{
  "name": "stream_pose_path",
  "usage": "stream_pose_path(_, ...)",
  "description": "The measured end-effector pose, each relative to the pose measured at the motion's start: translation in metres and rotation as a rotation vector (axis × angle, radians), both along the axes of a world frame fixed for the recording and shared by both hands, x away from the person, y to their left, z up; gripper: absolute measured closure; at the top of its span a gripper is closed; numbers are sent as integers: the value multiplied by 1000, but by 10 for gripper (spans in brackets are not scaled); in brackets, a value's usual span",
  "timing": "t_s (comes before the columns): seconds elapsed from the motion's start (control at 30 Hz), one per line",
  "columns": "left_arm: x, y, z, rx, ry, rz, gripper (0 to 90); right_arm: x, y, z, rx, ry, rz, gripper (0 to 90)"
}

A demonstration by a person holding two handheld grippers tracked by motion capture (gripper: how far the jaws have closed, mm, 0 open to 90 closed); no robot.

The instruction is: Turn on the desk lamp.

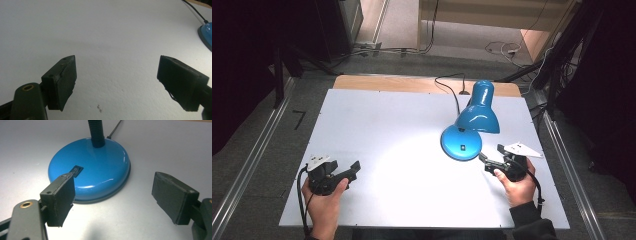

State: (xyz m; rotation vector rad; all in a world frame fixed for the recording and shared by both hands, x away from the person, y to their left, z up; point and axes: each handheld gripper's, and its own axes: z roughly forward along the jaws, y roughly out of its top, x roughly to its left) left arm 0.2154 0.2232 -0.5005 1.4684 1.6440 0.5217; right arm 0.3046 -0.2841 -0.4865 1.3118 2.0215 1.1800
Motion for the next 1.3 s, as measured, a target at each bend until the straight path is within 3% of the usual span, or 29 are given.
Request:
stream_pose_path(0.83,0,-1,0,-2,-2,-2,166,-27,-58,4,23,3,-102,156)
stream_pose_path(1.13,0,-1,0,-1,-2,-4,166,-36,-78,-2,-12,25,-160,153)
stream_pose_path(1.23,0,-1,0,-2,-3,-5,166,-35,-85,-7,-21,51,-185,149)
stream_pose_path(1.3,1,-2,0,0,-2,-4,166,-33,-87,-12,-55,75,-199,148)
